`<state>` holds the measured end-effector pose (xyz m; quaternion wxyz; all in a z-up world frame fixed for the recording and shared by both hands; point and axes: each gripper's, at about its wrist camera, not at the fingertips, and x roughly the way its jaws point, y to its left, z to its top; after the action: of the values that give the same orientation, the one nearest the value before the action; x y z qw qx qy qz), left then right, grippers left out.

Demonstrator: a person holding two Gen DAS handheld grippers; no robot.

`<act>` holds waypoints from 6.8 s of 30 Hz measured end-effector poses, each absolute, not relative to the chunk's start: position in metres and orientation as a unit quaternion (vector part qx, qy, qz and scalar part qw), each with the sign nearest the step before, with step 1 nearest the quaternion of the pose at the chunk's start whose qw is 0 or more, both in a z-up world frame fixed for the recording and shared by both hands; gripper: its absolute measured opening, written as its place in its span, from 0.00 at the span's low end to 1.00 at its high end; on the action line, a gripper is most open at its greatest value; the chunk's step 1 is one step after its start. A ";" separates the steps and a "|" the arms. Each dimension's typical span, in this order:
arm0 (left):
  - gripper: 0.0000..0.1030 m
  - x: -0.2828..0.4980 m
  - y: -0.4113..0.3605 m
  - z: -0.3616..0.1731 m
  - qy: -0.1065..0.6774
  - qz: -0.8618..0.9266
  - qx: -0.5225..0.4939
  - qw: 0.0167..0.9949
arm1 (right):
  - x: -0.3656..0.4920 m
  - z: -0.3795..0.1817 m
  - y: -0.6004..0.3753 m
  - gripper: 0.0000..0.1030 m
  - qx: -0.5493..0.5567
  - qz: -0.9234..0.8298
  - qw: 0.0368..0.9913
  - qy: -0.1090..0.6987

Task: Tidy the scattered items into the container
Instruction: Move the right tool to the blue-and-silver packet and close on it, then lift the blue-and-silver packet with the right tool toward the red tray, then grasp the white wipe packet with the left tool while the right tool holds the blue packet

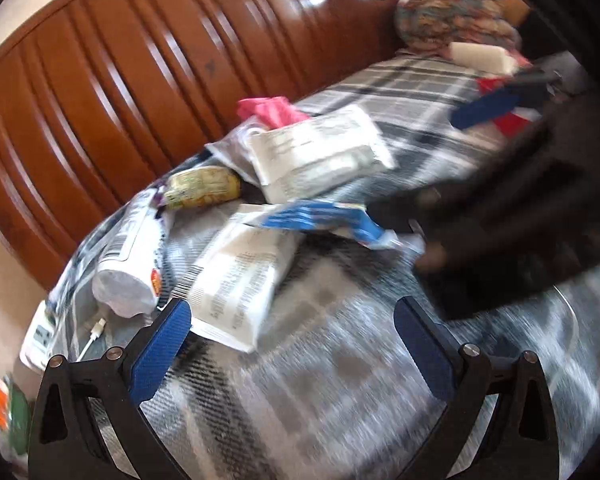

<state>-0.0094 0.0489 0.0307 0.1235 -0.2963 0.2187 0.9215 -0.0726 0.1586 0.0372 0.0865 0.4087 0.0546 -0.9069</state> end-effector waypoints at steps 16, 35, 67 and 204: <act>1.00 -0.113 0.021 0.006 0.129 0.903 -0.391 0.122 | -0.142 -0.015 0.155 1.00 0.441 -0.896 0.053 -0.019; 0.71 -0.121 0.026 0.011 0.065 0.919 -0.381 0.081 | -0.129 -0.008 0.176 0.48 0.415 -0.908 0.003 -0.051; 0.14 -0.082 -0.008 0.033 0.033 0.916 -0.396 0.062 | -0.084 0.024 0.215 0.25 0.426 -0.901 -0.069 -0.037; 0.74 -0.067 0.157 0.050 0.115 0.937 -0.305 0.123 | 0.005 0.092 0.333 0.27 0.369 -0.909 -0.182 -0.062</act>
<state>-0.0671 0.1571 0.0503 0.1234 -0.3048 0.1154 0.9373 0.0052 0.3326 0.0917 -0.1815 0.3694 -0.0615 -0.9093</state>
